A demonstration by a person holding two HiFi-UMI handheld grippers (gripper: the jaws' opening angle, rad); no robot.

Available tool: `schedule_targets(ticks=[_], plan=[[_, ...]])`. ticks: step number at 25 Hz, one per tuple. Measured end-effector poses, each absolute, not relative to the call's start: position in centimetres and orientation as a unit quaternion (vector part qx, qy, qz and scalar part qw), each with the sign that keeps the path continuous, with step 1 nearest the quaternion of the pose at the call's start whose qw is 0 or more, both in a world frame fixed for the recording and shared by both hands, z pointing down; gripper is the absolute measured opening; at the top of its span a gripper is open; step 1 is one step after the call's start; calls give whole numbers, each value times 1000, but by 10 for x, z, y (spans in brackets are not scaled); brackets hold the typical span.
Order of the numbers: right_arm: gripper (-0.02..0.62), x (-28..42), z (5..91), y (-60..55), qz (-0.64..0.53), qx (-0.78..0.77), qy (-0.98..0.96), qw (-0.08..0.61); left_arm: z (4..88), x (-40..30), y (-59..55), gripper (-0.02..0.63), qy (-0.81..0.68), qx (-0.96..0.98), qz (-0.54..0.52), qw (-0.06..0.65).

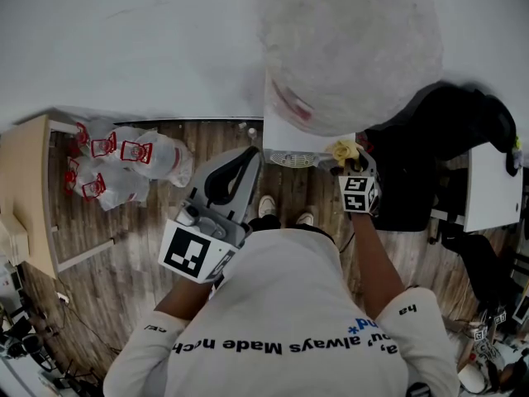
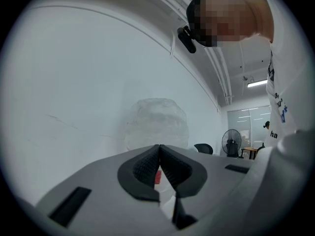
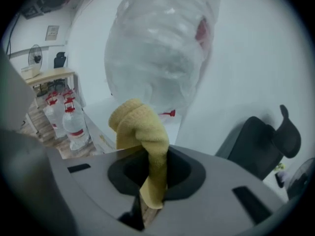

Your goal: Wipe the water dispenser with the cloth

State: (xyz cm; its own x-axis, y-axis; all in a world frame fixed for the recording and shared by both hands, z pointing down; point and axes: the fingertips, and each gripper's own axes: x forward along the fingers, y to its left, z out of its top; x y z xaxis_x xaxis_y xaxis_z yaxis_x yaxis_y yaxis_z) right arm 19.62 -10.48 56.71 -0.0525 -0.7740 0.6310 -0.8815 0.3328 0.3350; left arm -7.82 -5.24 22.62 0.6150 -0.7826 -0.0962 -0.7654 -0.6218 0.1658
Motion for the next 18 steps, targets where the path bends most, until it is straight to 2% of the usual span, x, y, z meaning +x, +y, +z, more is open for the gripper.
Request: schedule_targets(ticks=[6,13,18], plan=[[60,129,545,-92,115,567,-758,300,230,-80,-52,20,-431,897,-79,59],[60,44,557,-80,161,514,-801,262,230,-92,-49,20,-438,894,-75,58],[60,-4,575,-79,170,473,-823,262,235,-103,-44,20,-446,890,-70,61]])
